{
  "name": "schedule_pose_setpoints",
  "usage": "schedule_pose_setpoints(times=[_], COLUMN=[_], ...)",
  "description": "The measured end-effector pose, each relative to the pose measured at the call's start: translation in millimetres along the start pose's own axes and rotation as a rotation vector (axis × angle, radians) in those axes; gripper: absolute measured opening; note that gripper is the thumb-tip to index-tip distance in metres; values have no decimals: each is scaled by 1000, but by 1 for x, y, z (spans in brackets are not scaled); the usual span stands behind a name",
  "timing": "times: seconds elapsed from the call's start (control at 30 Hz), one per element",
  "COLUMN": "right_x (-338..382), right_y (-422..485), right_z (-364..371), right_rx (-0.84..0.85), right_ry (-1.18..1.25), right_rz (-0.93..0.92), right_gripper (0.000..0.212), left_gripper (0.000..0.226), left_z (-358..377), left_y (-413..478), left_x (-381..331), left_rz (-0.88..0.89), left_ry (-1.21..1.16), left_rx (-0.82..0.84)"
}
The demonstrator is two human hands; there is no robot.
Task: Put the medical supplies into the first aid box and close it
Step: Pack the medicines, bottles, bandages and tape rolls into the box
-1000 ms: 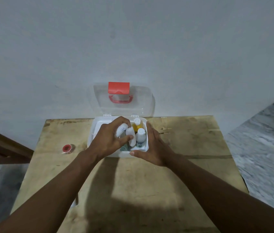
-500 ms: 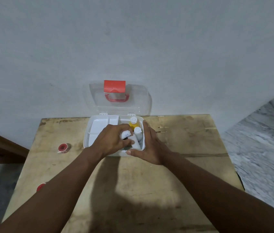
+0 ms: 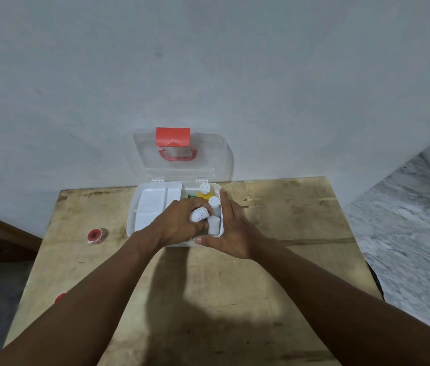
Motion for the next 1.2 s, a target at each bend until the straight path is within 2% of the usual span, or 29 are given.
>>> schedule_pose_setpoints(times=[0.1,0.2,0.3,0.4,0.5,0.6,0.7,0.87,1.0,1.2], right_x=[0,3,3,1,-6,-7,-7,-9,0,5], right_y=[1,0,-1,4,9,7,7,9,7,5], right_z=[-1,-2,-2,-1,-1,1,3,2,-4,-4], right_rx=[-16,-1,-3,-20,-61,-40,-23,-34,-59,-39], right_ry=[-2,-19,-27,-15,-30,-26,-16,-13,-12,-9], right_rz=[5,-11,-12,11,13,16,13,1,-47,-102], right_gripper=[134,131,132,132,133,133,133,133,119,117], left_gripper=[25,21,27,35,19,12,19,33,30,28], left_z=[-1,-5,-9,-19,-30,-35,-41,-39,-36,-24], left_y=[-1,-3,-8,-11,-15,-19,-27,-37,-43,-38], left_x=[1,0,-5,-4,-1,1,2,3,-10,1], left_rz=[-50,-72,-87,-110,-86,-32,36,98,186,190], left_ry=[-20,-51,-185,-304,-390,-284,-254,-283,-267,-22], left_rx=[-15,-66,-77,-169,-292,-345,-407,-407,-446,-311])
Point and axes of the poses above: each hand's wrist, its own y-axis towards the middle knuckle, its own z-axis out of the palm, x = y × z, the point moved 5 cm from there along y, towards the middle knuckle, and after that the axes turned 4 degrees about -z, right-handed, at the moved point
